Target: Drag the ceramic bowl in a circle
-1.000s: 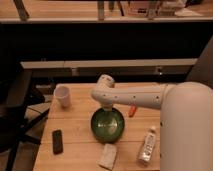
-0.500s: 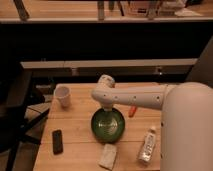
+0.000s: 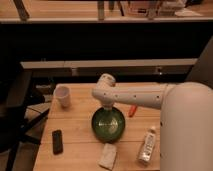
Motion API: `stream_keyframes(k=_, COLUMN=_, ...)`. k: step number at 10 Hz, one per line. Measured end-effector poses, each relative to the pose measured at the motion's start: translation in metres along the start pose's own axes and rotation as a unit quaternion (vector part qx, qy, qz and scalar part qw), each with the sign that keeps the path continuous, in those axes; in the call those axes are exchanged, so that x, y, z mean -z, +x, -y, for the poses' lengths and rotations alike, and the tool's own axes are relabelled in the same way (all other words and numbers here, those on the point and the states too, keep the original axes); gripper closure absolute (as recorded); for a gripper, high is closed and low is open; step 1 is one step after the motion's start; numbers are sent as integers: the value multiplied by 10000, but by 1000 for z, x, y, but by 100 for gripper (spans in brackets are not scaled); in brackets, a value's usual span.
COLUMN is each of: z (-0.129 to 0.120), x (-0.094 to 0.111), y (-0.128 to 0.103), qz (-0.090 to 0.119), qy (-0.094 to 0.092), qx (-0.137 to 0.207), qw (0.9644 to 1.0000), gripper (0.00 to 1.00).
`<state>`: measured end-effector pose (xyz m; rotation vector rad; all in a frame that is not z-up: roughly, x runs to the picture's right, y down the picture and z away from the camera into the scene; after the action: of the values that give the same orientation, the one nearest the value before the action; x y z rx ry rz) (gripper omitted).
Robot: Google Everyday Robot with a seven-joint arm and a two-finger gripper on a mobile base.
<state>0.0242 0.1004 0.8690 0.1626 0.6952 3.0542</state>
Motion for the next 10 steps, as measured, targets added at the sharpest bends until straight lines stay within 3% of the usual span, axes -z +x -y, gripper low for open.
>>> stream_keyframes(k=10, z=2, x=1, y=-2, qz=69, qy=-51, qx=141, qw=9999, gripper=99)
